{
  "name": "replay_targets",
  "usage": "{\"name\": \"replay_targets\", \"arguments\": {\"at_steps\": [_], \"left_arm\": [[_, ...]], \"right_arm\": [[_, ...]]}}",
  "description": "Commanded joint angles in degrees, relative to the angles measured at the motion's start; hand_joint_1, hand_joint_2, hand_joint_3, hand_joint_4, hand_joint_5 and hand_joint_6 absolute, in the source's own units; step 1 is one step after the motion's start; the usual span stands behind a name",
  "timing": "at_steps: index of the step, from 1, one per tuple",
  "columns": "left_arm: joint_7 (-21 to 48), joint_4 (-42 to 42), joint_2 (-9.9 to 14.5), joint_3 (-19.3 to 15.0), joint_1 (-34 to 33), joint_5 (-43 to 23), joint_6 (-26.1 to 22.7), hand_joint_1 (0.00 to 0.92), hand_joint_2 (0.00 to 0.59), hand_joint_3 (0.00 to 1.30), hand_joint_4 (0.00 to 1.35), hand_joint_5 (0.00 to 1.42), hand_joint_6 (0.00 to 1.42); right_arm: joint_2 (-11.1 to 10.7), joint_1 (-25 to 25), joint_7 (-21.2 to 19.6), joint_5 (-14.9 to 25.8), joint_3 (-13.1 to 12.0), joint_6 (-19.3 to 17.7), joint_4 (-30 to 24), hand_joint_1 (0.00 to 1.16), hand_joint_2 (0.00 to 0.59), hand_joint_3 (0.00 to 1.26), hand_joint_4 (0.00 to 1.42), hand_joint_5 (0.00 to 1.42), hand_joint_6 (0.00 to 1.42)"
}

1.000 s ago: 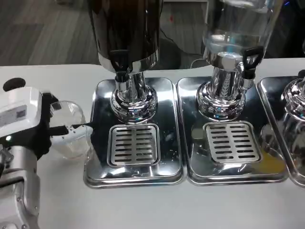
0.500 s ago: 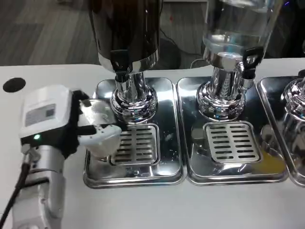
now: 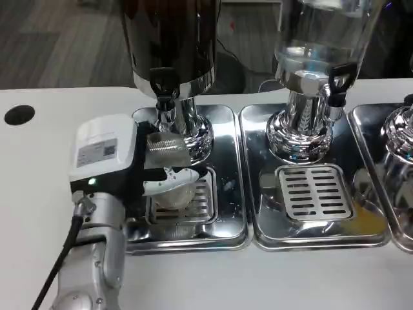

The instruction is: Grasp the cup under the faucet to collect the drink, then remove the cup.

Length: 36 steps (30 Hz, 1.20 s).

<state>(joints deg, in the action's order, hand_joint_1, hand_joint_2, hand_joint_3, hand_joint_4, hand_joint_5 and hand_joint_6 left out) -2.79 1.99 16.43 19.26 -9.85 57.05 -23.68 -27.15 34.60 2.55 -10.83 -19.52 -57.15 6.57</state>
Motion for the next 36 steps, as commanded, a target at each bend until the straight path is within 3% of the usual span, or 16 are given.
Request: {"name": "replay_targets", "arguments": {"at_steps": [1,6,11,19,25,29,36], "left_arm": [[-2.2,-0.9,-0.7,0.8,-2.0,0.7,1.0,0.414,0.092,0.6,0.64,0.9,1.07],[-2.0,-1.8,-1.0,1.3,-2.5,0.8,0.7,0.405,0.093,0.59,0.62,0.89,1.06],[-1.2,-1.7,-0.2,1.3,-2.3,0.8,0.2,0.184,0.048,0.47,0.53,0.81,0.94],[-0.8,-0.5,0.9,0.1,-1.6,0.5,-0.4,0.044,0.022,0.4,0.44,0.74,0.85],[-1.3,1.9,1.6,-1.3,-0.3,0.0,-0.1,0.021,0.017,0.38,0.38,0.68,0.84],[-2.8,7.3,2.3,-4.3,2.5,-1.8,1.9,0.0,0.026,0.35,0.31,0.67,0.83],[-3.3,13.9,2.9,-8.2,5.6,-3.6,4.7,0.0,0.036,0.35,0.31,0.69,0.86]], "right_arm": [[-0.6,0.2,0.7,1.4,-0.9,-1.0,0.5,0.31,0.436,0.22,0.04,0.03,0.0],[-0.7,0.0,1.1,1.9,-1.0,-1.1,0.5,0.32,0.436,0.22,0.04,0.04,0.0],[-0.6,-0.3,1.7,2.5,-0.8,-1.0,1.0,0.32,0.436,0.22,0.04,0.04,0.0],[-0.4,-1.2,2.0,2.5,-0.3,-0.6,1.2,0.32,0.436,0.23,0.04,0.05,0.0],[-0.2,-1.3,2.3,2.3,-0.2,-0.3,1.0,0.32,0.436,0.23,0.04,0.05,0.0],[-0.1,-1.5,2.4,1.9,-0.1,-0.2,1.2,0.32,0.436,0.23,0.04,0.05,0.0],[0.2,-2.1,2.5,1.7,0.1,0.5,0.9,0.32,0.436,0.23,0.04,0.05,0.0]]}}
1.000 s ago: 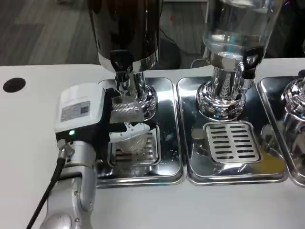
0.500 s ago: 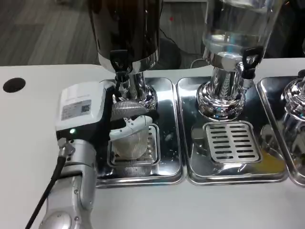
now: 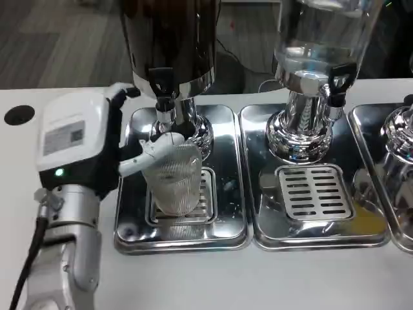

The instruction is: Grasp the cup under the faucet to collect the drink, then remove the cup.

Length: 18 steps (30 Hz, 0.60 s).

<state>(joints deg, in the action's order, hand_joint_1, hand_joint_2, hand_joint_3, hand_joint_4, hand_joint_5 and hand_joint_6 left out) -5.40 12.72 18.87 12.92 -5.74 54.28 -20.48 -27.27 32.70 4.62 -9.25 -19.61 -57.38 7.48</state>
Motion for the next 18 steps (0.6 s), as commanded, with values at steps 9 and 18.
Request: {"name": "replay_targets", "arguments": {"at_steps": [9,18], "left_arm": [[-0.1,7.6,-0.3,-5.2,1.5,-6.0,5.6,0.0,0.047,0.28,0.23,0.76,0.9],[3.2,6.7,-0.8,-4.1,-1.2,-9.5,7.4,0.0,0.053,0.27,0.22,0.79,0.94]], "right_arm": [[0.6,-0.6,0.5,-0.6,0.8,1.2,-0.7,0.32,0.436,0.23,0.04,0.05,0.0],[0.6,0.0,0.4,-0.4,0.5,1.0,-1.3,0.32,0.436,0.23,0.04,0.05,0.0]]}}
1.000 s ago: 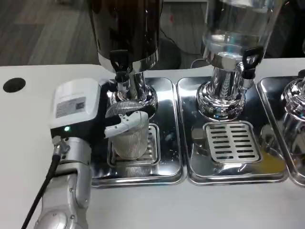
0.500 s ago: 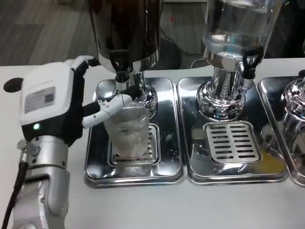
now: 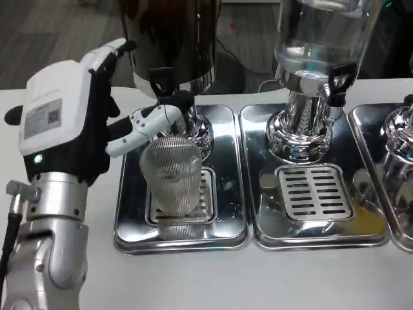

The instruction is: Grasp the cup under the faucet to collect the drink, then remove the cup.

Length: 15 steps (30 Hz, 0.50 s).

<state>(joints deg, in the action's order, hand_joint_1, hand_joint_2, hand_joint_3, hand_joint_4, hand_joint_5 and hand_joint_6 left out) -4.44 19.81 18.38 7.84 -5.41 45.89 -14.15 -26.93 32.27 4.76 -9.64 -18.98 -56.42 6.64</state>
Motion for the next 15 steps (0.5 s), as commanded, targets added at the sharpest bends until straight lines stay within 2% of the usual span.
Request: {"name": "replay_targets", "arguments": {"at_steps": [1,8,15], "left_arm": [[2.6,-0.4,-0.5,1.2,-1.7,-1.3,1.1,0.0,0.053,0.27,0.23,0.8,0.95],[3.7,0.4,-1.7,2.4,-2.3,-2.9,2.3,0.006,0.06,0.41,0.38,0.88,1.02],[3.6,2.6,-2.6,3.1,-1.7,-2.4,2.7,0.017,0.066,0.49,0.48,0.93,1.07]], "right_arm": [[0.3,0.5,0.3,0.0,-0.2,-0.1,-0.4,0.32,0.436,0.23,0.04,0.05,0.0],[0.0,0.8,0.2,0.2,-0.6,-0.5,0.1,0.32,0.436,0.23,0.04,0.05,0.0],[0.1,0.6,0.2,0.1,-0.2,-0.6,0.5,0.32,0.436,0.22,0.04,0.05,0.0]]}}
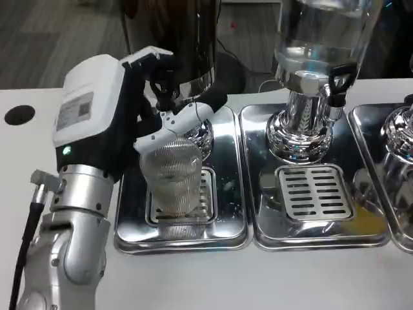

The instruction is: Grasp the cup under the faucet to collect the drink, then remove the cup.

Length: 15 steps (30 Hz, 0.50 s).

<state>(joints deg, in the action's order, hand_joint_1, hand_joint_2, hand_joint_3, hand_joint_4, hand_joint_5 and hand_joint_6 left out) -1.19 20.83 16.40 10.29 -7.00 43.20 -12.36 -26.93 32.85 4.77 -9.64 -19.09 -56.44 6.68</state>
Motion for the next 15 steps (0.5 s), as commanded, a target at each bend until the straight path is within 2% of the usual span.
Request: {"name": "replay_targets", "arguments": {"at_steps": [1,10,15], "left_arm": [[0.4,1.9,-0.7,0.7,0.0,0.3,1.0,0.017,0.066,0.5,0.48,0.93,1.09],[2.1,4.2,-0.3,0.5,2.0,0.0,1.1,0.017,0.067,0.53,0.51,0.96,1.12],[4.5,4.9,1.5,-0.8,3.7,-0.9,1.2,0.01,0.064,0.53,0.51,0.96,1.12]], "right_arm": [[0.2,-0.1,0.2,0.1,-0.1,-0.6,0.5,0.32,0.436,0.22,0.04,0.05,0.0],[0.3,-0.4,0.2,0.3,0.2,-0.6,0.9,0.32,0.436,0.21,0.04,0.05,0.0],[0.4,-0.5,0.2,0.7,0.3,-0.9,1.1,0.32,0.436,0.21,0.04,0.04,0.0]]}}
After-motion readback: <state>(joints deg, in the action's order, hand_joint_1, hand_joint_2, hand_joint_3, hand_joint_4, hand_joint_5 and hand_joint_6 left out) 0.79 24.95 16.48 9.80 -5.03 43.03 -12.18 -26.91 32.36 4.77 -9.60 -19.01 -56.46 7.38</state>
